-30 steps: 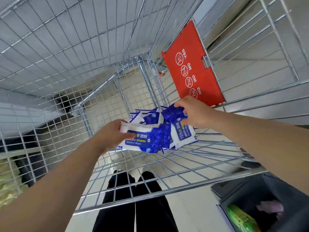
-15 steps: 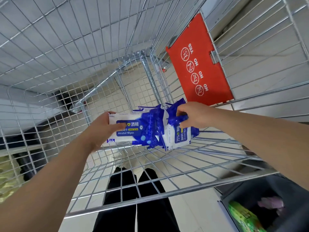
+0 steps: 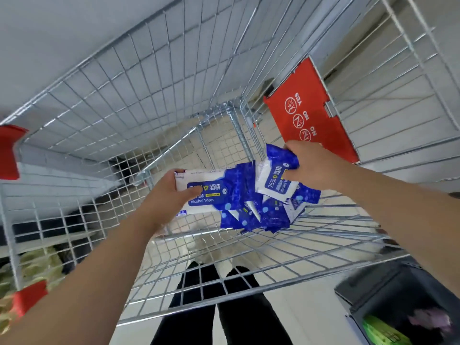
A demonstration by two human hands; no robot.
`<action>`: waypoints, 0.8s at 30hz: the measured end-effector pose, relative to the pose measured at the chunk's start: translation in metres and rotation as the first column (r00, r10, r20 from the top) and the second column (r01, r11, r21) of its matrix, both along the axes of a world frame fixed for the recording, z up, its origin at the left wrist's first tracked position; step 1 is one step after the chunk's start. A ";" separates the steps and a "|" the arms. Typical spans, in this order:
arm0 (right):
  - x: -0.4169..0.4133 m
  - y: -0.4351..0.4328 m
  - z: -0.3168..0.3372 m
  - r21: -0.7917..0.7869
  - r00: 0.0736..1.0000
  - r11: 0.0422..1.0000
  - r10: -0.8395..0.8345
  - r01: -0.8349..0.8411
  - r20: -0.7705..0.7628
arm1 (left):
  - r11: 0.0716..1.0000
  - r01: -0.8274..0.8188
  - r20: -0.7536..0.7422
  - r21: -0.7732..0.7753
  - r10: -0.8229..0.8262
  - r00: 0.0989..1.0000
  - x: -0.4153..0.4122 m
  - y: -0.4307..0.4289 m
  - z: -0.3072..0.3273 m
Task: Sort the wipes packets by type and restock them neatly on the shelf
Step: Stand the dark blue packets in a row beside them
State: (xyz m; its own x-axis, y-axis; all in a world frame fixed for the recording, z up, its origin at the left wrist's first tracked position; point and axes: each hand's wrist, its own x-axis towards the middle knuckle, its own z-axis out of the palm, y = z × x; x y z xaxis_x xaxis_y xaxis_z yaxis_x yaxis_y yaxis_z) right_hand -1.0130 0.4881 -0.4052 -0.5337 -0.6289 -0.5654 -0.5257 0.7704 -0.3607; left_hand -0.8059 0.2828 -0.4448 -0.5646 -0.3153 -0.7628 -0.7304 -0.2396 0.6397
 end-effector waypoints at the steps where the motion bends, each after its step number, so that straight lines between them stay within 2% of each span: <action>1: 0.003 -0.006 0.012 -0.057 0.998 0.998 -0.013 0.010 -0.066 | 1.000 -0.010 -0.022 -0.025 0.010 1.000 0.001 -0.005 0.012; 5: 0.021 -0.033 0.069 -0.231 0.961 0.973 -0.050 -0.014 -0.271 | 0.983 -0.126 -0.155 -0.131 0.105 0.982 0.014 -0.020 0.072; 11: 0.071 -0.065 0.174 -0.454 0.930 0.881 -0.045 -0.136 -0.366 | 0.898 -0.384 -0.334 -0.216 0.301 0.893 0.082 -0.014 0.177; 17: 0.161 -0.082 0.280 -0.593 0.911 0.744 0.047 -0.306 -0.411 | 0.728 -0.638 -0.465 -0.251 0.488 0.739 0.191 0.023 0.270; 21: 0.233 -0.101 0.348 -0.657 0.900 0.642 0.126 -0.396 -0.418 | 0.576 -0.749 -0.557 -0.329 0.522 0.646 0.275 0.036 0.331; 24: 0.292 -0.122 0.390 -0.706 0.889 0.550 0.179 -0.446 -0.423 | 0.458 -0.825 -0.629 -0.332 0.544 0.555 0.339 0.035 0.368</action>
